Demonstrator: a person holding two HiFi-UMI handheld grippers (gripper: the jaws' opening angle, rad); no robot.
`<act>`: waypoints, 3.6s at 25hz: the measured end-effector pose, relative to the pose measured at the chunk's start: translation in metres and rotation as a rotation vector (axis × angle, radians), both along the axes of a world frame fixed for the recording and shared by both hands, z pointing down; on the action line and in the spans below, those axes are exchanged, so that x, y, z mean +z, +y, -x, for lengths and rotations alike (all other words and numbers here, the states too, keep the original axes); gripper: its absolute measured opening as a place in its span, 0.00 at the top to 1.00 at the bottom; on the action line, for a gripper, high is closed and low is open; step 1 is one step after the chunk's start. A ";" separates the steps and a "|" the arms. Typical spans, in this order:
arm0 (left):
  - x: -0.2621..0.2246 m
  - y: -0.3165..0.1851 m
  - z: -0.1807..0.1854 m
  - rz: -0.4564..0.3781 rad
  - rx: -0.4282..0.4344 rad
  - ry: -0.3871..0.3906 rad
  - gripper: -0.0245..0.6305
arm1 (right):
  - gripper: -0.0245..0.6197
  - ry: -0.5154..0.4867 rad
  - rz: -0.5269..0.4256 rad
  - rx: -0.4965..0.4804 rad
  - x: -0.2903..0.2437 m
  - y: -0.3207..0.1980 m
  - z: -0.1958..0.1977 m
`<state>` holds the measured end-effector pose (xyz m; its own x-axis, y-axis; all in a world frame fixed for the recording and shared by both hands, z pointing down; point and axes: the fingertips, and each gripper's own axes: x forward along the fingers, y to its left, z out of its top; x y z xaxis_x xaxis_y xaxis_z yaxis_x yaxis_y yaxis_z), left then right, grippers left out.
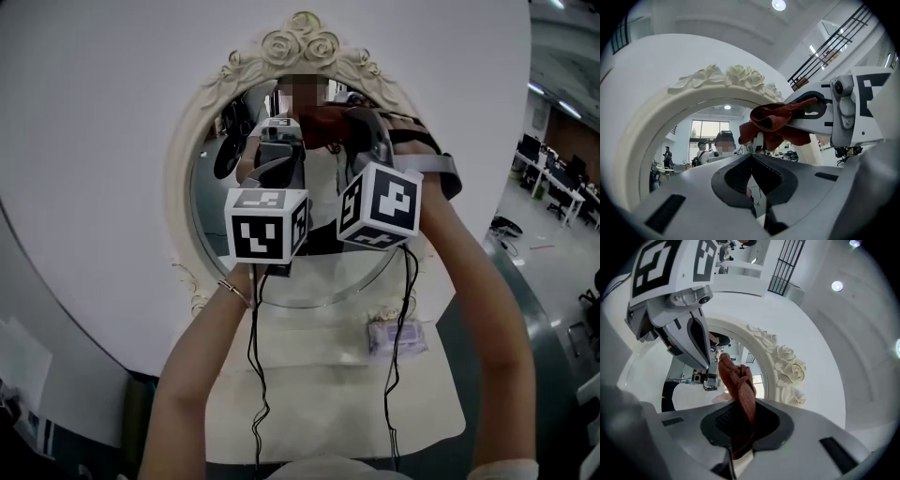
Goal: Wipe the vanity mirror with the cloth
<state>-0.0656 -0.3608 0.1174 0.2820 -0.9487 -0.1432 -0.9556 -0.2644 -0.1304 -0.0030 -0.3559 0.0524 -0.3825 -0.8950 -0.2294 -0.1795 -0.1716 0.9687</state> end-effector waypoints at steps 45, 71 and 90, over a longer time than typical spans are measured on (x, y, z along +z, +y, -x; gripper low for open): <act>0.243 0.003 -0.068 0.390 0.096 0.043 0.96 | 0.87 0.004 0.340 0.104 0.253 -0.026 -0.071; 0.418 0.029 -0.003 0.666 -0.036 0.133 0.96 | 0.87 0.009 0.791 0.010 0.468 -0.007 0.002; 0.429 0.053 0.022 0.719 -0.107 0.167 0.96 | 0.87 0.035 0.896 0.012 0.485 0.000 0.011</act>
